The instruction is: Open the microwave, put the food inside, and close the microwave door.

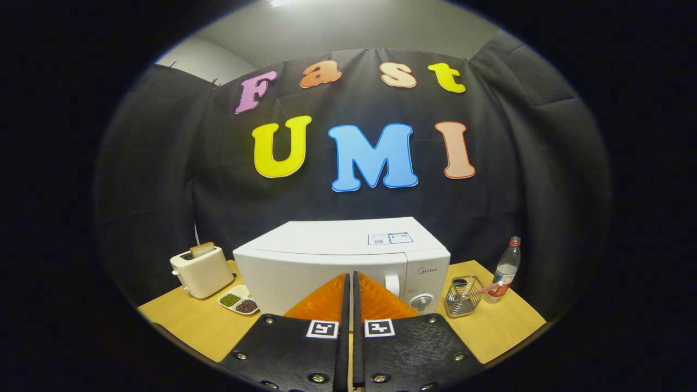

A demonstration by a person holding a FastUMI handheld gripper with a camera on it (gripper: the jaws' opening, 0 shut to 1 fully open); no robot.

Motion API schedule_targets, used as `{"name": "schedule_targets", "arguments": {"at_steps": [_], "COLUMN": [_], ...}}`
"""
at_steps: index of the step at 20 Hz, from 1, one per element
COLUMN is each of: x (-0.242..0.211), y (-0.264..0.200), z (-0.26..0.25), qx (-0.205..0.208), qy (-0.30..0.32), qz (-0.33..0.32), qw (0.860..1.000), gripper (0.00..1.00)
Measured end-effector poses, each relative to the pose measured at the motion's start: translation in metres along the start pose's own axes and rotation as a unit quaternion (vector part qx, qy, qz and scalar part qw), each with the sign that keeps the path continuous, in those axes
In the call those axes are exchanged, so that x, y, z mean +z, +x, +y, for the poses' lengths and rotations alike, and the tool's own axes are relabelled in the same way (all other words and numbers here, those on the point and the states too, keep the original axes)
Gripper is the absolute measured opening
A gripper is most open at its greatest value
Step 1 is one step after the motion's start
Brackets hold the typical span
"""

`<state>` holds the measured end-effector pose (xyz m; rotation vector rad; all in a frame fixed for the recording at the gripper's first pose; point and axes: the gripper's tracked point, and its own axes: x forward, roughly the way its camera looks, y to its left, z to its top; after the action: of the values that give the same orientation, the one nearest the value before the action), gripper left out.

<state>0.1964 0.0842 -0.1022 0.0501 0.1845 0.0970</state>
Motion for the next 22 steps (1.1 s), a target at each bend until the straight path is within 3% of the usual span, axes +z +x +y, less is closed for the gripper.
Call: {"name": "schedule_targets", "arguments": {"at_steps": [13, 14, 15, 17, 18, 22], "x": [0.012, 0.012, 0.011, 0.01, 0.01, 0.013], "y": [-0.116, -0.121, -0.126, -0.131, -0.134, -0.141], "z": [0.025, 0.027, 0.031, 0.032, 0.031, 0.037], "qx": [0.005, 0.006, 0.01, 0.004, 0.0, -0.002], "qy": [-0.001, 0.001, 0.002, 0.0, -0.003, -0.01], "qz": [-0.031, -0.034, -0.035, -0.037, -0.038, -0.047], "qw": [0.999, 0.999, 0.999, 0.999, 0.999, 0.999], "gripper": [0.03, 0.08, 0.43, 0.91, 0.99, 0.97]}}
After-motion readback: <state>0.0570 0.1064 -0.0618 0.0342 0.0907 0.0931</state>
